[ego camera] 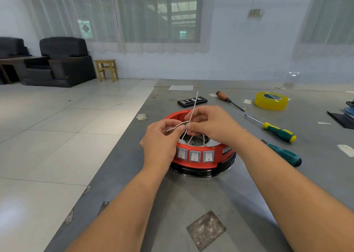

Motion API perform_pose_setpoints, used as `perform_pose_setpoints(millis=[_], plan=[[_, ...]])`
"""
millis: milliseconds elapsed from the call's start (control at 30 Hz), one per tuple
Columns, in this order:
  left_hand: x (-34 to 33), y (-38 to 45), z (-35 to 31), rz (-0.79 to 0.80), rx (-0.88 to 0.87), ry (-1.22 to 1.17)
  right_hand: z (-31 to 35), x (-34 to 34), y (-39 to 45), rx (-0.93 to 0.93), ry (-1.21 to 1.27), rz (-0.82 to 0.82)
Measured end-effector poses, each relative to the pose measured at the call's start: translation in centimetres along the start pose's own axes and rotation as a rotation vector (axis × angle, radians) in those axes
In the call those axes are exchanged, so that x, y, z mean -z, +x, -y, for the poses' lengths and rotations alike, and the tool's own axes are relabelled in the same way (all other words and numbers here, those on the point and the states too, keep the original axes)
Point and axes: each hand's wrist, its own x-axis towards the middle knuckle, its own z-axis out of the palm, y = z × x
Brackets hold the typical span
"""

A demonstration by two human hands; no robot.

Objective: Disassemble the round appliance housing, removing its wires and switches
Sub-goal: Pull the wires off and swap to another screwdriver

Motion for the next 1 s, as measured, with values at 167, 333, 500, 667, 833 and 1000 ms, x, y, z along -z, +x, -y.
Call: perform_pose_setpoints(millis=[167, 333, 500, 667, 833, 1000], plan=[[-0.1, -0.3, -0.1, 0.036, -0.065, 0.007, -0.1, 0.2, 0.0, -0.043, 0.121, -0.048], [-0.3, -1.2, -0.6, 0.055, -0.464, 0.364, -1.0, 1.8, 0.6, -0.087, 0.085, -0.287], [-1.1, -2.7, -1.6, 0.3, -0.912, 0.671, -2.8, 6.6, 0.1, -0.139, 0.156, -0.564], [-2.2, -3.3, -1.5, 0.324, -0.899, 0.832, -6.6, 13.5, -1.9, -0.281, -0.257, -0.623], [-3.5, -3.2, -0.5, 0.177, -0.866, 0.874, -10.1, 18.0, -3.2, -0.542, -0.567, -0.454], [-4.4, -3.6, -0.4, 0.082, -0.797, 0.9, -11.3, 18.2, -4.0, -0.586, -0.568, -0.381]])
